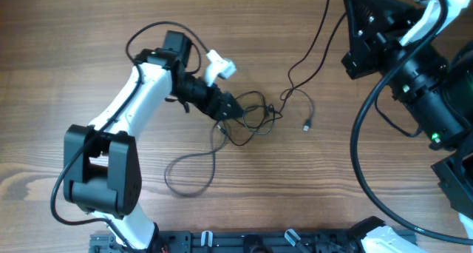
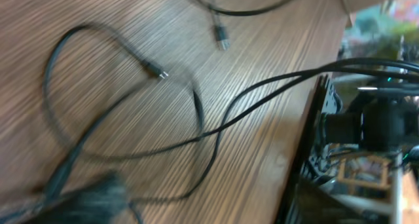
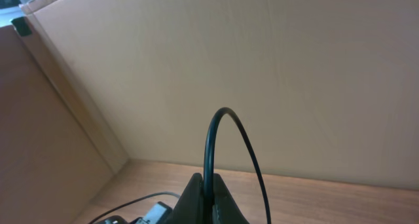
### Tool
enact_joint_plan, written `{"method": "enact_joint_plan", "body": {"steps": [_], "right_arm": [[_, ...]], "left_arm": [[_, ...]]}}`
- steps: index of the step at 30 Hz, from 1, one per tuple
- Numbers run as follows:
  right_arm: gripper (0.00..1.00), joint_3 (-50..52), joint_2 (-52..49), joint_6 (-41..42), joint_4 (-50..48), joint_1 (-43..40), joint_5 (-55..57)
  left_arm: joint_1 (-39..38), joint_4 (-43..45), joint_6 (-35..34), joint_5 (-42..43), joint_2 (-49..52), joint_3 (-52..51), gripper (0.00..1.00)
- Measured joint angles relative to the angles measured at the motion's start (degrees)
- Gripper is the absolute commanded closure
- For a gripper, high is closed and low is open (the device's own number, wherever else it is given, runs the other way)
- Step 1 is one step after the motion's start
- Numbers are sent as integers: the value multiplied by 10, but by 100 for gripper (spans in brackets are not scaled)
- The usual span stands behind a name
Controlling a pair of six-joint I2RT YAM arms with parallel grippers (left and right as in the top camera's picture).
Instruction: Untangle cables
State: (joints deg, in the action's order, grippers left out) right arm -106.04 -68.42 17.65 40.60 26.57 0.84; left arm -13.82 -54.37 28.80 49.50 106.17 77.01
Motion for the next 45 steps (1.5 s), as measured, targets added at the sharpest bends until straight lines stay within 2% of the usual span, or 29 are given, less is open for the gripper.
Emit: {"method": "enact_joint_plan", "body": {"steps": [4,6,8,10,13,14,15,16,20,21,27,30,31,32,35,36,38,41,45], "right_arm": [[96,0,0,0,4,0,-5],[96,0,0,0,12,0,-7],[96,0,0,0,19,0,-7],[96,0,0,0,22,0,-8],[96,0,0,0,26,0,-8],[96,0,0,0,28,0,-8],[96,0,0,-2,29,0,-8],[96,0,0,-7,31,0,-8],[96,0,2,-15,33,0,-8],[96,0,3,-15,35,0,-8],[96,0,18,-28,58,0,17],[96,0,20,-30,69,0,72],[96,0,19,-35,70,0,130],[96,0,18,-39,70,0,152],[96,0,8,-73,68,-16,211],[96,0,1,-82,67,-28,223],[96,0,-18,-97,63,-69,239],[96,0,-48,-112,43,-145,242],[96,0,-83,-132,-14,-328,171]], "left_arm": [[-30,17,1,-10,0,0,2],[-41,17,8,1,0,0,16],[-54,28,17,12,0,0,23],[-68,43,24,18,0,0,21],[-106,69,28,25,0,0,6],[-118,77,30,27,0,0,6],[-132,86,32,28,0,0,11],[-147,94,33,29,0,0,33],[-187,127,34,29,0,0,92],[-197,138,35,25,0,0,96],[-206,146,5,-65,0,0,96],[-195,146,-40,-144,0,0,96],[-186,146,-58,-173,0,0,94],[-178,145,-71,-196,0,0,90],[-158,134,-88,-220,0,0,64],[-150,134,-98,-226,0,0,60],[-134,132,-113,-238,0,0,55],[-116,125,-127,-246,0,0,53],[-100,105,-136,-251,0,0,51]]}}
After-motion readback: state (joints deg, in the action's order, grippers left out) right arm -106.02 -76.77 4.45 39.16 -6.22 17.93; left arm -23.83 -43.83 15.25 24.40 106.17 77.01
